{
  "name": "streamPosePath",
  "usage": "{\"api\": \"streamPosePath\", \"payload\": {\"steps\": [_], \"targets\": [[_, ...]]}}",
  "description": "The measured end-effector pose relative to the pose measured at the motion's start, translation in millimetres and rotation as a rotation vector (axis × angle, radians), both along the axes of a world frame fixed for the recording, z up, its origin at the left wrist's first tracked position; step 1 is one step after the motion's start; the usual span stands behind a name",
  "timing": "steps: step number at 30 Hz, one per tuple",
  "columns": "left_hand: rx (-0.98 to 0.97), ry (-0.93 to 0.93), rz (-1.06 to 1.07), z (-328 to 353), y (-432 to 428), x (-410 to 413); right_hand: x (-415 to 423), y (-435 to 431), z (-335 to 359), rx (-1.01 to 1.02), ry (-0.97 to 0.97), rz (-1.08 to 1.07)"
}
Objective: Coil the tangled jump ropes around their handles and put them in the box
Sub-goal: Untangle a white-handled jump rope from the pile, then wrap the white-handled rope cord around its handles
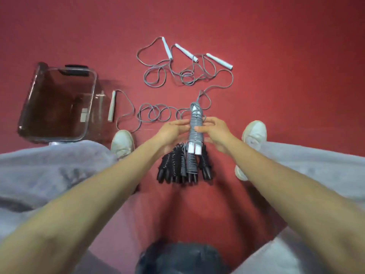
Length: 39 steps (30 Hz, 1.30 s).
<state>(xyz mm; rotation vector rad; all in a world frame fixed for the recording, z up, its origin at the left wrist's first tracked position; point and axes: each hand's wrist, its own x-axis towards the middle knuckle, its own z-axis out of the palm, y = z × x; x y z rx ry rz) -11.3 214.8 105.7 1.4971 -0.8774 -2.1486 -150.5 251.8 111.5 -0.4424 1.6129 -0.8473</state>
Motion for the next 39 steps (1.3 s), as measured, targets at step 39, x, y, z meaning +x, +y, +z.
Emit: {"api": "streamPosePath", "payload": {"steps": [39], "targets": [[-0.481,-0.673,0.026,-39.4,-66.5,31.6,4.3,-72.4,-30.0,-0.097,0.705,0.463]]}}
